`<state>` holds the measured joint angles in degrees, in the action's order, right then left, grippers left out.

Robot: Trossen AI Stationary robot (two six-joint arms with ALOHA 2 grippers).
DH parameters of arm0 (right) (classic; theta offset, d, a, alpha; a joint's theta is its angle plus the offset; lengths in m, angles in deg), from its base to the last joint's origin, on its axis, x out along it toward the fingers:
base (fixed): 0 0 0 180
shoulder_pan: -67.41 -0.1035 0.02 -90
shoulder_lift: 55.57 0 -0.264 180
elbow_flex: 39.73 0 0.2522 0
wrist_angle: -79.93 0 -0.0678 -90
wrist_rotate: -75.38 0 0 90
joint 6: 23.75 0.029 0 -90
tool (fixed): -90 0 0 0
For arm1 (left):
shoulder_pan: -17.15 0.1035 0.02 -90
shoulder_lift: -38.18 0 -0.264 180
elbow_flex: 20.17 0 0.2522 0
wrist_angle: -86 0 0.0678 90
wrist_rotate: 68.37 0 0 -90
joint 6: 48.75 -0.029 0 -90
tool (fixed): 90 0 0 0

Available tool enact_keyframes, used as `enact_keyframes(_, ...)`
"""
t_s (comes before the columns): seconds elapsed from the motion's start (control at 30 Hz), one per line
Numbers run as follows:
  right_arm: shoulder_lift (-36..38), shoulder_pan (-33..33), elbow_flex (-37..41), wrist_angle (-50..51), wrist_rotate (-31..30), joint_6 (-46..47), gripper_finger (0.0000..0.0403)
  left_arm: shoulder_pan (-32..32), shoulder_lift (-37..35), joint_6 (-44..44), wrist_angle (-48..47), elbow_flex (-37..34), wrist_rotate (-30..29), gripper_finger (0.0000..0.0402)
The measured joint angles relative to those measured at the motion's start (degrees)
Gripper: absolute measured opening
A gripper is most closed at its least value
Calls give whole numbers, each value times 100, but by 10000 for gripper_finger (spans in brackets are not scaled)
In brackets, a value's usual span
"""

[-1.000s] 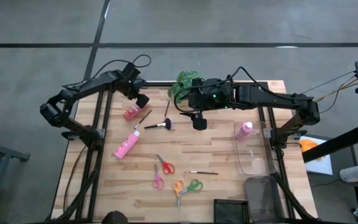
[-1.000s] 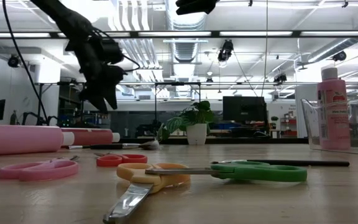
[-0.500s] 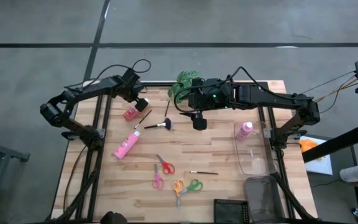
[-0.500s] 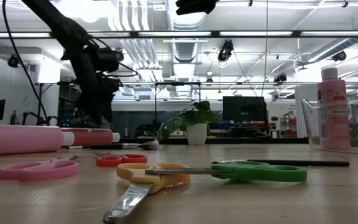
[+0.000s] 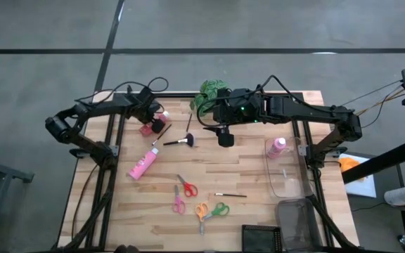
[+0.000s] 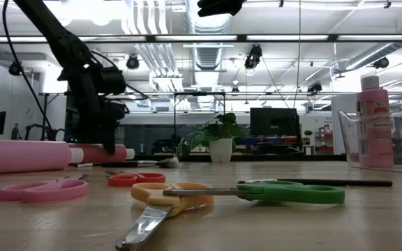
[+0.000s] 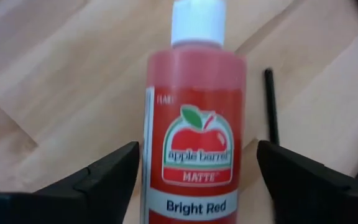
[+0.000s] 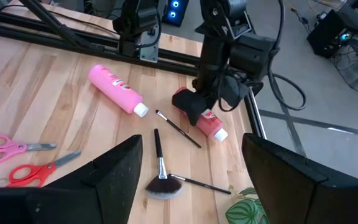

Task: Pick & Place Paint Supplies
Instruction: Put the red paint bottle into the transparent bin

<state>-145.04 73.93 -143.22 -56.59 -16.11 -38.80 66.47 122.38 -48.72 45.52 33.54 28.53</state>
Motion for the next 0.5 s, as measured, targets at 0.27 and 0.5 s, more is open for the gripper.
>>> enact_keyframes(0.27, 0, 0, 0, 0, 0, 2, 274, 2, 0, 130, 33, -87, 17, 217)
enact_keyframes(0.5, 0, -2, 0, 0, 0, 1, 274, 2, -7, 198, 55, -79, 37, 146)
